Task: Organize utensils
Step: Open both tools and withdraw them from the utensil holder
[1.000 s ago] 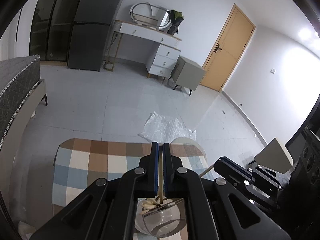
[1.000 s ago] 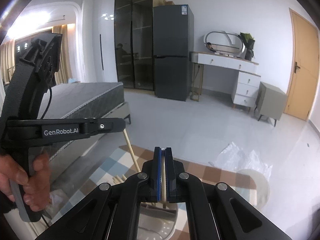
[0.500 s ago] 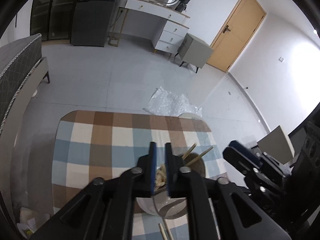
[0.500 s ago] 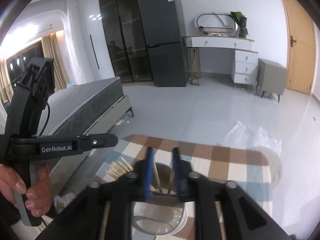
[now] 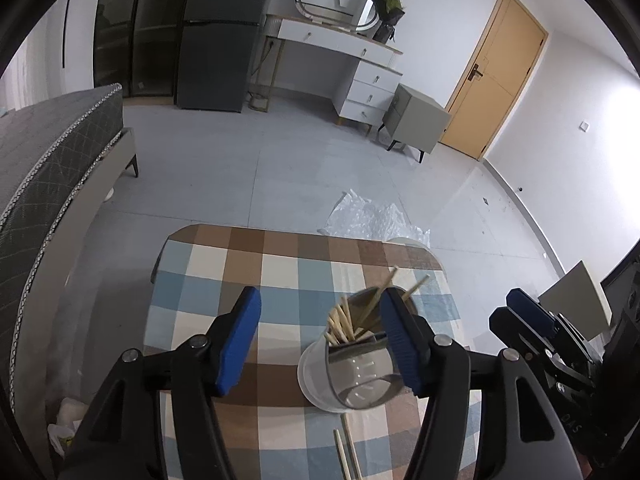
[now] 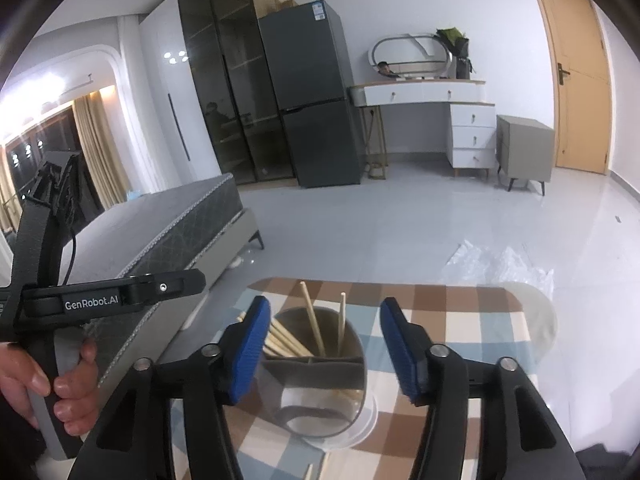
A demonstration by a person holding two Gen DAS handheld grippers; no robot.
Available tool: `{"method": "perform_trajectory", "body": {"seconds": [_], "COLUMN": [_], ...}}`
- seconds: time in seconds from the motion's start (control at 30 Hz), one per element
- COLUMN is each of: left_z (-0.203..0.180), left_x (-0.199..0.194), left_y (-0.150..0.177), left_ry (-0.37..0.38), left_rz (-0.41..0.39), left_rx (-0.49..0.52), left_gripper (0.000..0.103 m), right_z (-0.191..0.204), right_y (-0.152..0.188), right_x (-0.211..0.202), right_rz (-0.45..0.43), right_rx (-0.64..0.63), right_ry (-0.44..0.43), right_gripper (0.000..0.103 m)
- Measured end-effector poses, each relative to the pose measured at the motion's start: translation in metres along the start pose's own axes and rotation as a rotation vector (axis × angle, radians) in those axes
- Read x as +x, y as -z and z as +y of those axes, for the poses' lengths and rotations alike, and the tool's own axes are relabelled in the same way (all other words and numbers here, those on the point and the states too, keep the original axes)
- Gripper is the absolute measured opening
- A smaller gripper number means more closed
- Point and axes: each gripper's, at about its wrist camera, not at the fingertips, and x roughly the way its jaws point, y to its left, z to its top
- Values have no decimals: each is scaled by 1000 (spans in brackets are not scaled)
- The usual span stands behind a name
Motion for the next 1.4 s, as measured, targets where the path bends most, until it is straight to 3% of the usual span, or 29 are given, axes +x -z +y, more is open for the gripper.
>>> {"method": "perform_trajectory", "body": {"seconds": [0.17,0.4,0.57,0.77,0.9,1.1,1.23,1.4], "left_z": [-5,-14,-20,-27,-27,-20,-20,-22], "left_x": [-20,-45,-60,-73,-79,-72,-66,-56], "left_y": [9,23,37,57,74,95,111,131], "left_ry": [-22,-54,-85,-120,-167,-213,-205,-187], "left_rz": [-33,-81,-129,-176,-228,-233,-237,-224], "left_rx": [17,50,71,104,118,82,80,103], "left_gripper": [67,72,83,85,85,87,87,87], "right_z": [8,16,20,23,21,24,26,28], "right_y": [3,15,25,44,60,90,105,123], "right_x": [-25,-58,-79,-100,-108,-110,-112,-106], "right_rz": [-34,-72,-106,-139,-141,-130,-156,-143], "right_rx": [0,3,7,12,27,36,31,31], "right_ry": [24,28,30,47,39,44,77,53], "right_gripper": [71,77,84,94,95,97,101,103]}}
